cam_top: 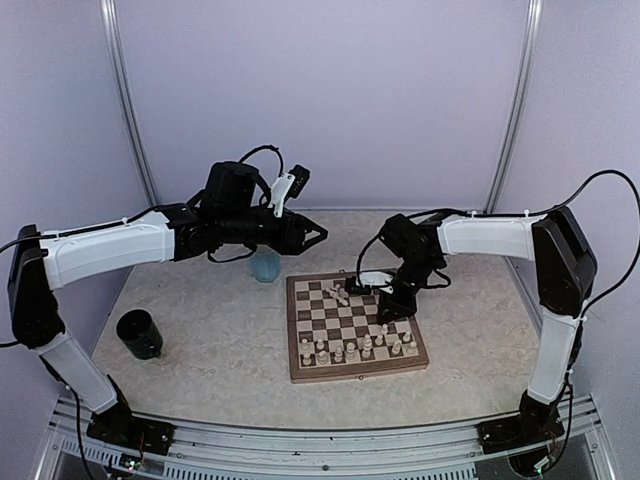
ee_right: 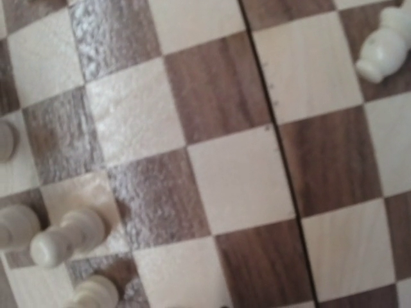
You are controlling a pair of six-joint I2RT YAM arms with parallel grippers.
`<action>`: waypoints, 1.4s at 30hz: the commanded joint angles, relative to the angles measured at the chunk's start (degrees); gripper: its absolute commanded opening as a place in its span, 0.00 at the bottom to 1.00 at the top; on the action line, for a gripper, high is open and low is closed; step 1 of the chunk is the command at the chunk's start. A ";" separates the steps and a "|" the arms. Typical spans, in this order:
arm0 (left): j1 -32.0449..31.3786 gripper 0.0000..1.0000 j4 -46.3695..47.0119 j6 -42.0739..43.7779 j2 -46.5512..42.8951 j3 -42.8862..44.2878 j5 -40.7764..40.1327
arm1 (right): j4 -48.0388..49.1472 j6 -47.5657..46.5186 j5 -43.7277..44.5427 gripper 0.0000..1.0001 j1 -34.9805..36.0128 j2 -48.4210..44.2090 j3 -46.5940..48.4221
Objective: Set up the chess pieces on the board
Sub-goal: Adjust the pawn at g2.
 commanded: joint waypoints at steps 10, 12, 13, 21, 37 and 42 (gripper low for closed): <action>-0.26 0.50 -0.41 0.84 1.75 2.21 0.51 | -2.54 -2.95 0.87 0.11 0.36 -0.03 -3.13; -0.29 0.50 -0.49 0.84 1.77 2.20 0.49 | -2.58 -3.05 1.25 0.11 0.37 -0.24 -3.58; -0.26 0.50 -0.52 0.84 1.77 2.21 0.52 | -2.51 -3.05 1.39 0.11 0.34 -0.29 -3.83; -0.20 0.50 -0.59 0.79 1.70 2.29 0.44 | -2.81 -2.20 1.87 0.11 -0.82 -2.13 -2.75; -0.20 0.50 -0.59 0.59 1.60 2.37 0.71 | -2.50 3.12 -3.96 0.28 0.89 -5.28 -1.94; -0.20 0.50 -0.59 0.67 1.48 2.31 0.77 | -2.83 3.16 -2.71 0.28 1.31 -4.82 -2.08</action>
